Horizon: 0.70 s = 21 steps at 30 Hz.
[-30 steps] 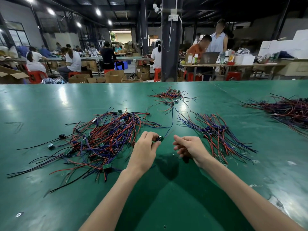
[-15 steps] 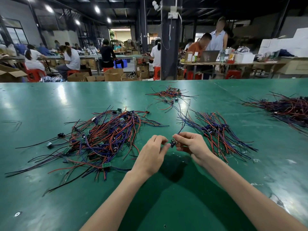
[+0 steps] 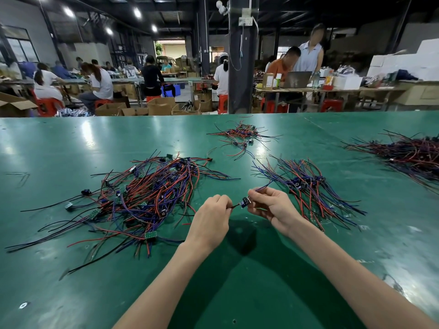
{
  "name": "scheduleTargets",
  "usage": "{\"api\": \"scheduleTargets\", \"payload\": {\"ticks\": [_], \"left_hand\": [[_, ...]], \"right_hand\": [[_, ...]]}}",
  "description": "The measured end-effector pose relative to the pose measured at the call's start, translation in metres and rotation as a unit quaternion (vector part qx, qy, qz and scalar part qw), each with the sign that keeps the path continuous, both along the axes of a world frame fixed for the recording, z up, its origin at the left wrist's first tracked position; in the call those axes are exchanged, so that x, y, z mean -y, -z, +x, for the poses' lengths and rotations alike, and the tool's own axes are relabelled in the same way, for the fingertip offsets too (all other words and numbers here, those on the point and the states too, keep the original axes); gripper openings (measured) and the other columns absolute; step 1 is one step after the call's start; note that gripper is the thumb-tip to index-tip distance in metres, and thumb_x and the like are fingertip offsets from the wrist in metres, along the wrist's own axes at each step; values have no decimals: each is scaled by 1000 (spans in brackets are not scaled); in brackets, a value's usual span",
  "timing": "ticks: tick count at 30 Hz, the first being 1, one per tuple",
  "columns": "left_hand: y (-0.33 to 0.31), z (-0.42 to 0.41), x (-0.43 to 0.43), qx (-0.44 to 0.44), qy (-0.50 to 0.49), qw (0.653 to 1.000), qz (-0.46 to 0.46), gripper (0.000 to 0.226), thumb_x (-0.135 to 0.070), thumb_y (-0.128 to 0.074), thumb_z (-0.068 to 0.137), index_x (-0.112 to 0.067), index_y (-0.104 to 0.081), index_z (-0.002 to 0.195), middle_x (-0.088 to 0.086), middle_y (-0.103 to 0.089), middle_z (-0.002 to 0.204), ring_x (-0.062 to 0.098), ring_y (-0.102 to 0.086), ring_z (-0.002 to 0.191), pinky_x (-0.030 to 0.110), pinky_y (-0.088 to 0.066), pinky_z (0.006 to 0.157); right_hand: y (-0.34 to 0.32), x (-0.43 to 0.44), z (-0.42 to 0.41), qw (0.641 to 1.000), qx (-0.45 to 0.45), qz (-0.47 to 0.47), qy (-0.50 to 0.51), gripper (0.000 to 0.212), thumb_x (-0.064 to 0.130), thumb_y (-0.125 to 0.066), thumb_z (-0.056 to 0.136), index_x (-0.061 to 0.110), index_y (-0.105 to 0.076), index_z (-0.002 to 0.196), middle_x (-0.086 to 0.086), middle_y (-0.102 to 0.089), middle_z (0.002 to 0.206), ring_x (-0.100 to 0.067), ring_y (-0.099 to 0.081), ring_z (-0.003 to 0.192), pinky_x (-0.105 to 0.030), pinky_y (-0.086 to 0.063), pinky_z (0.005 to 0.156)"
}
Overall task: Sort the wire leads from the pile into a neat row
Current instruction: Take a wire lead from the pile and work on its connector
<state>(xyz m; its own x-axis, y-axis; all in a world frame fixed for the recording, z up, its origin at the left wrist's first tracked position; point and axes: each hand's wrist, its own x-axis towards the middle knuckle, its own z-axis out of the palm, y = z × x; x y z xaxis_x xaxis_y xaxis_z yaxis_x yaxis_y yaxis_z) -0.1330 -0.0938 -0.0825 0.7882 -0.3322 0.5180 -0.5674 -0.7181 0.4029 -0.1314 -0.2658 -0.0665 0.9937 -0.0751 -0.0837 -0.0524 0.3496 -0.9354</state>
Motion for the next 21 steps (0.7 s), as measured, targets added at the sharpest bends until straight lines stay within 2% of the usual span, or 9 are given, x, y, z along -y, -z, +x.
{"api": "scheduleTargets", "payload": {"ticks": [3,5,7,11,14,17,19,21], "left_hand": [[-2,-1,2,-6,-8,999,-33,15,-21,-47,97,-11,-59,96,2,-61,93,20,-53,86,30,-41,75],[-4,-1,3,-40,-8,996,-83,20,-25,-47,98,-11,-60,96,1,-63,90,19,-55,83,32,-43,76],[-6,-1,4,-88,5,987,-132,21,-29,-51,97,-12,-63,97,-3,-65,85,15,-58,79,27,-45,75],[-8,-1,6,-138,44,973,-180,10,-25,-62,91,-15,-64,91,-15,-65,73,-7,-59,68,9,-44,67],[-7,1,7,-156,39,968,-191,7,-21,-66,88,-15,-64,90,-17,-64,70,-11,-57,64,7,-44,65],[-7,2,6,-176,32,965,-189,5,-20,-67,87,-17,-63,86,-16,-62,70,-6,-57,62,10,-45,65],[-8,2,7,-194,23,964,-179,5,-19,-67,85,-19,-64,81,-11,-63,70,6,-58,66,20,-48,69],[-8,3,7,-219,15,958,-187,10,-17,-67,83,-20,-64,74,-8,-63,64,12,-58,64,28,-50,71]], "right_hand": [[0,-1,0,1000,5,-27,0,11,0,-65,84,6,-63,75,0,-64,57,-9,-58,48,-23,-57,55],[1,-3,-1,999,10,-40,-14,10,-1,-66,83,6,-63,76,-2,-64,59,-10,-59,50,-23,-55,54],[2,-6,-4,998,11,-47,-38,9,-1,-68,81,6,-64,77,-4,-65,61,-13,-60,51,-25,-55,54],[2,-10,-7,994,12,-58,-87,5,0,-68,81,4,-65,80,-6,-66,65,-13,-62,55,-26,-57,57],[2,-12,-7,995,6,-50,-82,6,-1,-66,83,4,-63,80,-6,-66,65,-12,-62,54,-26,-57,56],[2,-13,-7,996,1,-56,-65,7,0,-67,82,4,-63,79,-6,-65,63,-12,-60,53,-26,-56,57],[1,-13,-7,997,-1,-61,-56,7,0,-67,82,4,-63,80,-4,-64,61,-12,-58,52,-25,-56,56],[1,-14,-7,996,3,-69,-56,7,-1,-67,83,4,-63,80,-3,-64,61,-10,-58,51,-23,-54,54]]}}
